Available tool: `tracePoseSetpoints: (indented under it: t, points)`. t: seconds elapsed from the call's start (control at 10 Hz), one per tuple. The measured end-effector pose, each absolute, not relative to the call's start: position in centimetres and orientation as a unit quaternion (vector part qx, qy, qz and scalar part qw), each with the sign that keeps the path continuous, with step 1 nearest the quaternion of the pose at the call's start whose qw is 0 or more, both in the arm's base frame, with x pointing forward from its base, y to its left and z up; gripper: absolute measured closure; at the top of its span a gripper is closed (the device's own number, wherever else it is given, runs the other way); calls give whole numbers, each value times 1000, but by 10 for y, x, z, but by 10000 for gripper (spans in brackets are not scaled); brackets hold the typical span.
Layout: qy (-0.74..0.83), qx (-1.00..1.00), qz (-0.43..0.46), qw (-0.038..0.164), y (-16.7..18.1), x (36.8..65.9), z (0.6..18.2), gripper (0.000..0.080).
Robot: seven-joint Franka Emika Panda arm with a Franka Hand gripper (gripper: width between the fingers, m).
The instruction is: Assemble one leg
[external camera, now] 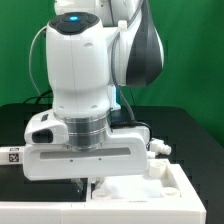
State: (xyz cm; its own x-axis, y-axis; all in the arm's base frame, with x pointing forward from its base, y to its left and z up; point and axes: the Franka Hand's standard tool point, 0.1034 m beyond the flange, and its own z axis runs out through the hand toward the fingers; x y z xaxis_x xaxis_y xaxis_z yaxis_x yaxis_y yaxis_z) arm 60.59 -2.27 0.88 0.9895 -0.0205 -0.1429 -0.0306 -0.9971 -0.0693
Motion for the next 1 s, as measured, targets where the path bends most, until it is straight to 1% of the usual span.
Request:
tracePoseSetpoints:
  t: [0.4, 0.5, 0.6, 0.7, 0.8, 0.9, 1.0]
  points:
    - [13, -997, 71, 36, -23, 606, 9, 745]
    - [13, -997, 71, 36, -22, 606, 9, 676]
    - [13, -997, 72, 36, -22, 606, 9, 509]
    - [13, -997, 72, 36, -22, 606, 8, 509]
    - [10, -997, 73, 36, -22, 606, 10, 331]
    - [-2, -996, 83, 39, -21, 603, 26, 213]
    - [-11, -996, 81, 40, -22, 600, 40, 213]
